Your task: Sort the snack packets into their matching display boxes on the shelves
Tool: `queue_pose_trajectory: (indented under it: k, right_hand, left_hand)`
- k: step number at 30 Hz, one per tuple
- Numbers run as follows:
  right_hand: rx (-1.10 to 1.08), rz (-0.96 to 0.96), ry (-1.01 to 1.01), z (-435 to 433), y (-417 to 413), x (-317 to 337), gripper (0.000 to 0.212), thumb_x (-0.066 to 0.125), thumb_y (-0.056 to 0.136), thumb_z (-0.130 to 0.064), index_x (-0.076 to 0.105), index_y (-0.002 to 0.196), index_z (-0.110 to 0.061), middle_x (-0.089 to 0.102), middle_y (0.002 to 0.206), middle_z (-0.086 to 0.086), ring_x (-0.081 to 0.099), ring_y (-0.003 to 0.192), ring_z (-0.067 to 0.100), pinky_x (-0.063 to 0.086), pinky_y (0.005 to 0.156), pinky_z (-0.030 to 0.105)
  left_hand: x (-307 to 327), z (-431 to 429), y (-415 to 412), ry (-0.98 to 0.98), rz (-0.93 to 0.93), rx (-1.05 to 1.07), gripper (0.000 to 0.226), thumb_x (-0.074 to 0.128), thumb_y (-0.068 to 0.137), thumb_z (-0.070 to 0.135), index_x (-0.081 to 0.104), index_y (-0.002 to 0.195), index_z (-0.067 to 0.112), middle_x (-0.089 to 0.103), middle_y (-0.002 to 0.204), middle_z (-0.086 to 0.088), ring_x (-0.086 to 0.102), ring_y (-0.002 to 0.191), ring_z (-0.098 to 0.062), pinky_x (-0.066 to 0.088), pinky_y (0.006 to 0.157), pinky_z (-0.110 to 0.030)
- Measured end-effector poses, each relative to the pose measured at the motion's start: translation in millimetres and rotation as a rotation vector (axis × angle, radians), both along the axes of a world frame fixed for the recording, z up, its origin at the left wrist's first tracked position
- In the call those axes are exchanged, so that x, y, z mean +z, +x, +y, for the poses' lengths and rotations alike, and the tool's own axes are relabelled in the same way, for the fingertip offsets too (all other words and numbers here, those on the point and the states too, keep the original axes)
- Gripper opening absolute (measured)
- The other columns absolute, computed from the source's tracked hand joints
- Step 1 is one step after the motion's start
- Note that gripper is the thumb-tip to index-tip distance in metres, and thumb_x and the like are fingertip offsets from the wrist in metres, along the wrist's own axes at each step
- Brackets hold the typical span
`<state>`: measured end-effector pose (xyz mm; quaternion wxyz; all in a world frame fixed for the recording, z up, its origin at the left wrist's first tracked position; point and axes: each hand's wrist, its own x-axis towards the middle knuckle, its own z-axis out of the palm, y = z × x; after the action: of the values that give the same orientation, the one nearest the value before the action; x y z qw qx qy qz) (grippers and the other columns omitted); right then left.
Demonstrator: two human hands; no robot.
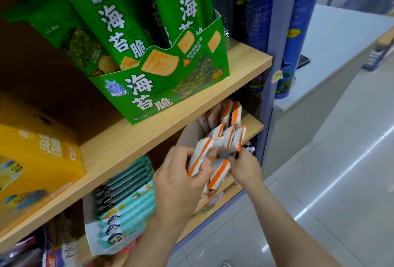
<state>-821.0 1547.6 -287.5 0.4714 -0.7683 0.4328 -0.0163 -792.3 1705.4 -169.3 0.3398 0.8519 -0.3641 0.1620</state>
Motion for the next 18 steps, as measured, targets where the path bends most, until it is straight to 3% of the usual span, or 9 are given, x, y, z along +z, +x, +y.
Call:
queue_pose_trajectory:
  k: [2,5,8,10,12,14,18]
  right_hand:
    - [0.018,-0.042,0.017,-2.1,-2.5,-0.2,0.016,0.051,0.096,-0.032,0.056,0.106,-0.021,0.057,0.074,0.000,0.057,0.074,0.026,0.042,0.059,0.034]
    - [-0.024,-0.176,0.081,-3.0,-7.3,5.9,0.031,0.054,0.096,-0.031,0.052,0.127,-0.028,0.060,0.075,-0.006,0.058,0.071,0.014,0.040,0.058,0.030]
    - [-0.116,-0.352,0.126,-3.2,-7.0,13.4,0.035,0.060,0.090,-0.040,0.054,0.125,-0.039,0.063,0.093,-0.004,0.064,0.085,0.013,0.049,0.068,0.030]
    - [-0.144,-0.404,0.135,-2.5,-5.3,18.2,0.035,0.061,0.086,-0.046,0.058,0.120,-0.040,0.060,0.105,0.004,0.065,0.086,0.018,0.050,0.073,0.031]
    - [-0.163,-0.402,0.083,-1.2,-5.5,24.8,0.032,0.060,0.088,-0.049,0.062,0.115,-0.033,0.059,0.104,0.006,0.062,0.087,0.019,0.048,0.074,0.032]
    - [-0.193,-0.372,0.018,-1.8,-5.9,31.1,0.036,0.056,0.093,-0.049,0.063,0.118,-0.024,0.061,0.102,0.004,0.061,0.090,0.020,0.049,0.077,0.036]
    - [-0.234,-0.328,0.053,-6.9,1.8,45.2,0.035,0.056,0.097,-0.037,0.062,0.122,-0.015,0.067,0.103,-0.001,0.062,0.092,0.017,0.054,0.082,0.038]
  left_hand:
    - [2.7,-3.9,2.8,0.011,-0.043,0.025,0.021,0.057,0.086,0.036,0.058,0.086,0.015,0.054,0.075,0.007,0.050,0.060,-0.009,0.043,0.045,-0.023]
    - [0.9,-15.1,16.0,0.103,-0.142,0.048,0.019,0.054,0.085,0.032,0.053,0.082,0.013,0.053,0.073,0.001,0.047,0.056,-0.013,0.035,0.045,-0.024]
    - [-8.1,-30.5,30.1,0.260,-0.143,0.110,0.019,0.060,0.083,0.028,0.051,0.083,0.011,0.054,0.075,-0.005,0.053,0.054,-0.023,0.032,0.047,-0.026]
    - [-12.1,-42.0,33.1,0.414,-0.067,0.174,0.023,0.062,0.086,0.030,0.051,0.093,0.012,0.059,0.086,-0.008,0.061,0.065,-0.031,0.034,0.051,-0.030]
    - [-16.7,-51.9,34.9,0.599,0.002,0.231,0.027,0.054,0.094,0.036,0.048,0.108,0.014,0.061,0.102,-0.007,0.065,0.081,-0.034,0.036,0.056,-0.033]
    - [-19.7,-57.5,41.0,0.696,0.013,0.258,0.031,0.047,0.098,0.040,0.046,0.117,0.016,0.064,0.104,-0.007,0.065,0.087,-0.033,0.037,0.058,-0.033]
    - [-26.8,-61.6,61.0,0.738,0.177,0.279,0.031,0.046,0.098,0.046,0.055,0.107,0.017,0.066,0.096,-0.006,0.063,0.090,-0.030,0.044,0.067,-0.033]
